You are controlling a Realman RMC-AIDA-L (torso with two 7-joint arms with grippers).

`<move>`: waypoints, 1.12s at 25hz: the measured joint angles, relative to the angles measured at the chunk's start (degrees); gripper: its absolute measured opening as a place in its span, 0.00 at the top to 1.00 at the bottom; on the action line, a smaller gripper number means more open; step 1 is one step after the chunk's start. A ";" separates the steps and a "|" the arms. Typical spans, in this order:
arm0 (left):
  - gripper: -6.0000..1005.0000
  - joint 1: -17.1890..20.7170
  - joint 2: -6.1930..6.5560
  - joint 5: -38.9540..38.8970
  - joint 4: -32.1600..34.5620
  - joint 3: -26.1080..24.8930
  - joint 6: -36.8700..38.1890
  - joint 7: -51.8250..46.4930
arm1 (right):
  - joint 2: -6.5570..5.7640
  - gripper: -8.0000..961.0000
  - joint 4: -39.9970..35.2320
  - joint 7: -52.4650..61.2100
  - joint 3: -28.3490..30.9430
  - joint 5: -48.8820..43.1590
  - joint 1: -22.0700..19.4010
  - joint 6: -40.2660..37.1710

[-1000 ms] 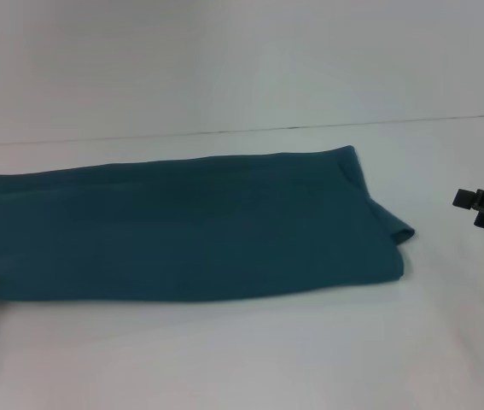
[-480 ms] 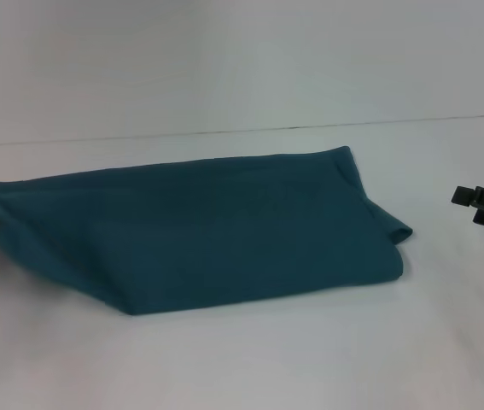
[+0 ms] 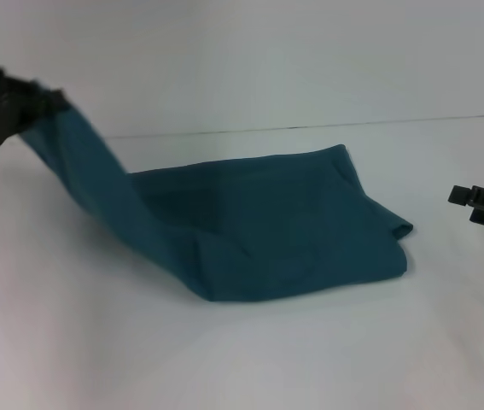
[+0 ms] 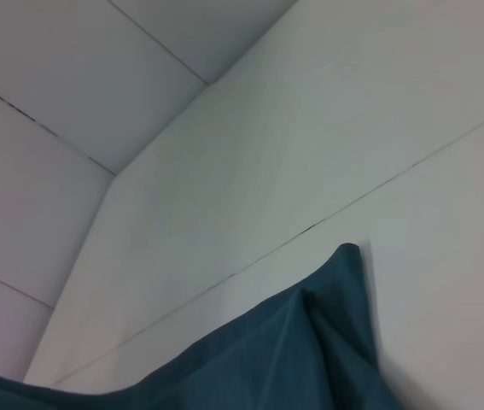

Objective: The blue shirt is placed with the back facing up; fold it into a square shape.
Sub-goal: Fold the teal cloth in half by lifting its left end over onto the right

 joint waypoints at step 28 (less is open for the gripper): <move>0.93 -21.84 -13.49 0.30 -10.29 33.99 -20.55 5.90 | 0.18 0.10 0.77 -0.46 -0.44 -0.47 0.39 0.90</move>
